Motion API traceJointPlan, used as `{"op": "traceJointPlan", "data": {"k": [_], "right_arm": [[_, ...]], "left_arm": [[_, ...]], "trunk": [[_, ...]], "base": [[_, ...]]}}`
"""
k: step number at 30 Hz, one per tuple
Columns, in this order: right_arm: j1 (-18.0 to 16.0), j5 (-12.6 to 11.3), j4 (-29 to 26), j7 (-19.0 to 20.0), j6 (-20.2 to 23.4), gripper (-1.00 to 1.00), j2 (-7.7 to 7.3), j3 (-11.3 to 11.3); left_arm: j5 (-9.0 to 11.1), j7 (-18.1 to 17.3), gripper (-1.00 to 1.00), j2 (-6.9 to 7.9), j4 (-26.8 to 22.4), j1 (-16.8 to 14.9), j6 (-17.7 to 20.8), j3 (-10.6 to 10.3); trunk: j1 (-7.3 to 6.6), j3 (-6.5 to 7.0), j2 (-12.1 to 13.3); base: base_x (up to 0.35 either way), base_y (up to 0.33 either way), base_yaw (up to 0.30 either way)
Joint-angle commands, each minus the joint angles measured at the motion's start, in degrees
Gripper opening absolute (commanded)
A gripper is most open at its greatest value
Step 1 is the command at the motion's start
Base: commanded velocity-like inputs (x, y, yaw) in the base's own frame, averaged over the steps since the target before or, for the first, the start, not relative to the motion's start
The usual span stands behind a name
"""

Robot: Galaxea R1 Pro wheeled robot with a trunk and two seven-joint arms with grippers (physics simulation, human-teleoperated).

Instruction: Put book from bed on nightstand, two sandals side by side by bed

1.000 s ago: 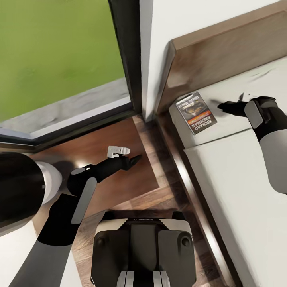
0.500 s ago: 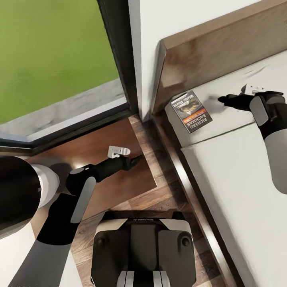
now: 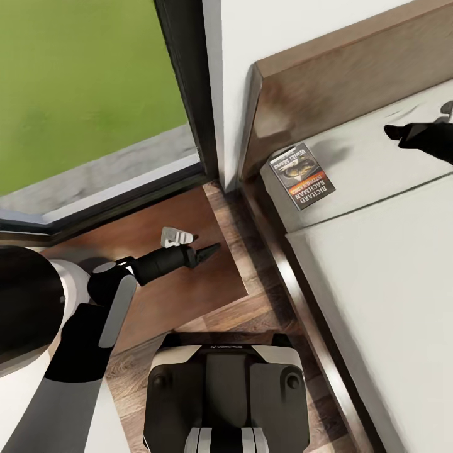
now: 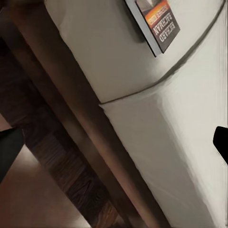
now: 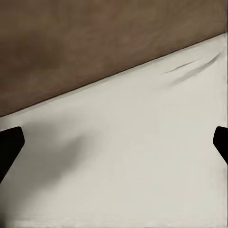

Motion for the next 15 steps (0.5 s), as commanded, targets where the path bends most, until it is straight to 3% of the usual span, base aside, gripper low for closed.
{"op": "traceJointPlan", "data": {"k": [1,3,4,6,7,9,11,15], "right_arm": [[1.3,-0.1,-1.9,0.2,0.9,1.0,-0.15,-1.1],[5.9,-1.9,-5.9,1.7,2.3,1.0,-0.4,-6.2],[7.0,-2.5,-6.5,2.6,2.4,1.0,-0.41,-7.5],[11.7,-4.2,-7.8,8.9,2.2,1.0,-0.37,-12.9],[12.9,-4.4,-7.9,10.9,2.0,1.0,-0.34,-14.3],[17.8,-4.9,-8.3,18.4,0.1,1.0,-0.24,-19.7],[21.1,-5.2,-8.4,23.3,-1.4,1.0,-0.18,-23.2],[27.4,-5.4,-8.5,32.4,-3.0,1.0,0.15,-28.0]], "left_arm": [[0.3,-0.2,1.0,0.04,0.0,0.0,0.3,0.0],[0.3,-1.2,1.0,0.06,-0.1,0.0,0.2,0.0],[0.3,-1.3,1.0,0.06,-0.1,0.0,0.1,0.0],[0.3,-1.8,1.0,0.07,-0.2,0.0,-0.6,-0.1],[0.3,-1.9,1.0,0.07,-0.2,0.0,-0.8,-0.1],[0.3,-2.1,1.0,0.05,-0.2,0.1,-1.7,-0.3],[0.3,-2.1,1.0,0.06,-0.2,0.2,-2.2,-0.4],[0.3,-2.3,1.0,0.06,-0.1,0.6,-4.1,-0.7]], "trunk": [[0.02,-0.02,0.0],[0.02,-0.02,0.0],[0.02,-0.02,0.0],[0.02,-0.02,0.0],[0.02,-0.02,0.0],[0.02,-0.02,0.0],[0.02,-0.02,0.0],[0.02,-0.02,0.0]], "base": [[0.0,0.0,0.0],[0.0,0.0,0.0],[0.0,0.0,0.0],[0.0,0.0,0.0],[0.0,0.0,0.0],[0.0,0.0,0.0],[0.0,0.0,0.0],[0.0,0.0,0.0]]}}
